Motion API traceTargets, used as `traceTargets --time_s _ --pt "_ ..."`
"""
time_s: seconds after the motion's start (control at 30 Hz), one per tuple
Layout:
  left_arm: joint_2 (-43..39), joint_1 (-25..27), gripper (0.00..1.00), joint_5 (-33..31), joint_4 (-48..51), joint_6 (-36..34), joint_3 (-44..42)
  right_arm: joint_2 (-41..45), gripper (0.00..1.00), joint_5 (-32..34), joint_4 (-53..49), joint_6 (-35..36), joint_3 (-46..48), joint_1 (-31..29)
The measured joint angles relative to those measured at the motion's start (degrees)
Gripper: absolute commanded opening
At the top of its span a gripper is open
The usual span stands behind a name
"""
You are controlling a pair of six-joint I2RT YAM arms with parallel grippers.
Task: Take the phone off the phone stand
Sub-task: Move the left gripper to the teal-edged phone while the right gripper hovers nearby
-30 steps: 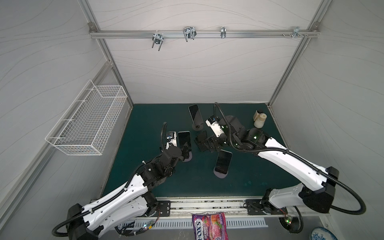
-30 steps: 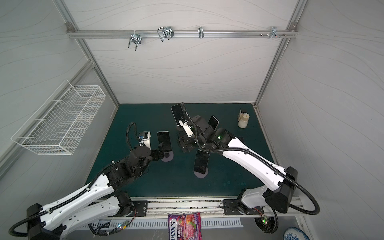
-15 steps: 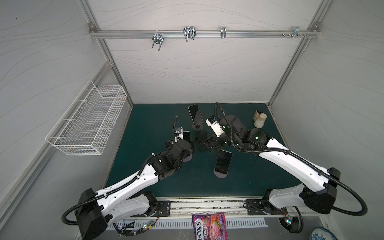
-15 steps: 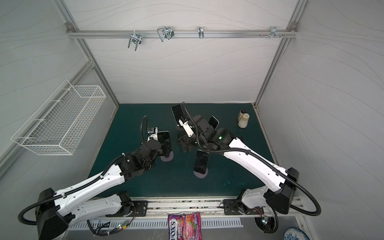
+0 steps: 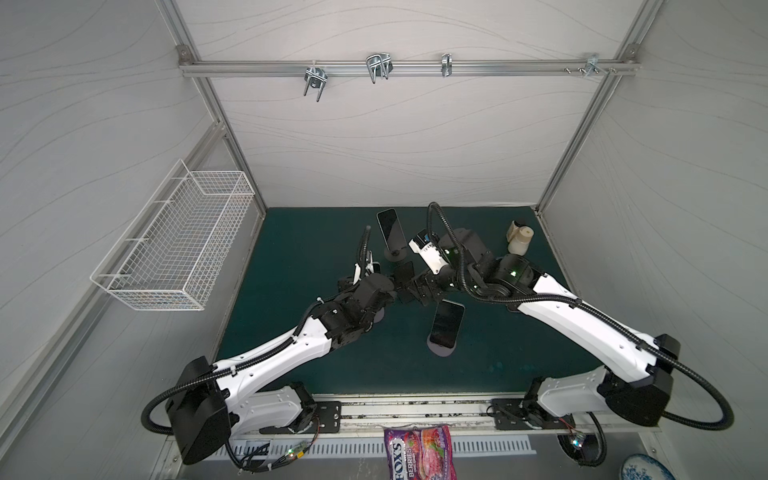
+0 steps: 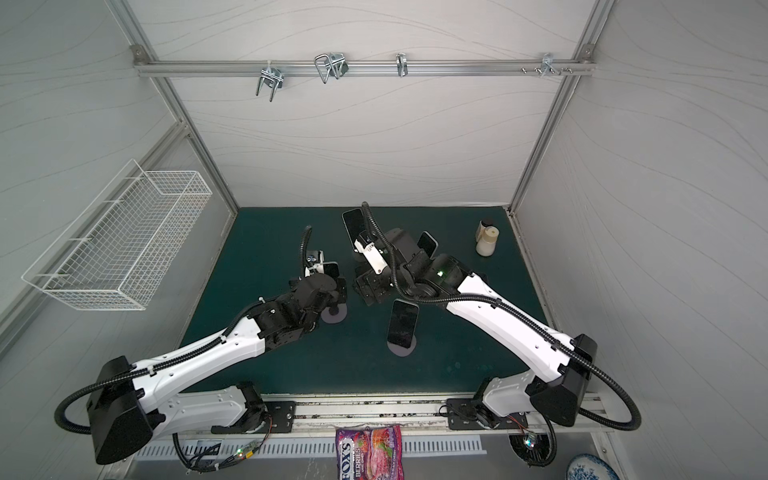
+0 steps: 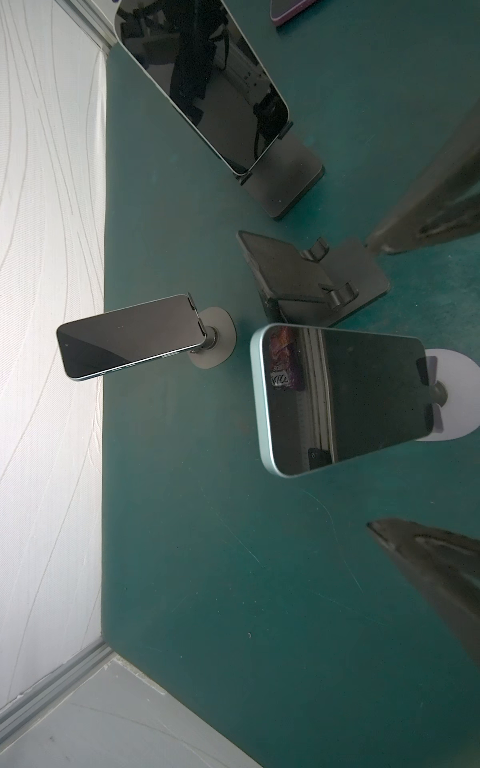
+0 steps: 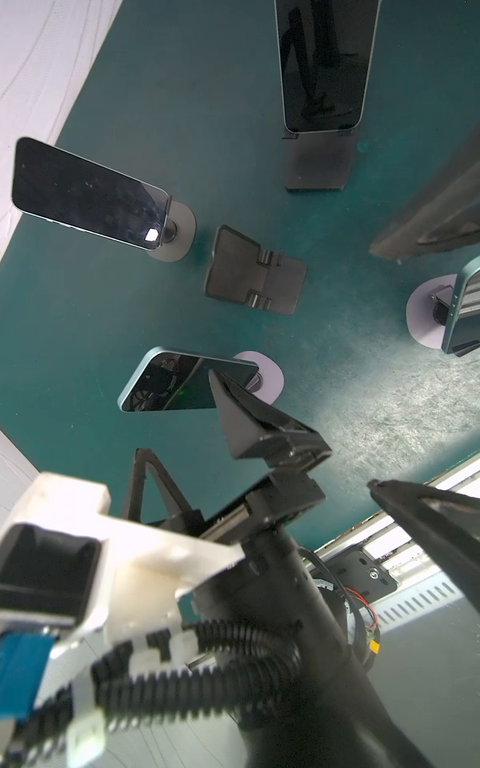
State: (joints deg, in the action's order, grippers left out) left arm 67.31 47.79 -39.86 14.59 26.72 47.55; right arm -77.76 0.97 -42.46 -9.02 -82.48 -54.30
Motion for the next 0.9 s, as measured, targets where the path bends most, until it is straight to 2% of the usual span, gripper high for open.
traceTargets --time_s 0.23,0.43,0.9 --pt "3.7 -1.7 0.99 1.6 0.0 1.2 0.9 1.4 0.86 -0.8 -0.3 -1.8 4.4 0.4" --pt "6.4 -4.3 0.99 2.5 -0.1 2.1 2.5 1.4 0.86 -1.3 -0.3 -2.1 4.5 0.9" --pt "12.3 -5.2 0.98 2.6 -0.7 2.0 4.9 1.4 0.87 -2.8 -0.3 -2.1 4.5 1.9"
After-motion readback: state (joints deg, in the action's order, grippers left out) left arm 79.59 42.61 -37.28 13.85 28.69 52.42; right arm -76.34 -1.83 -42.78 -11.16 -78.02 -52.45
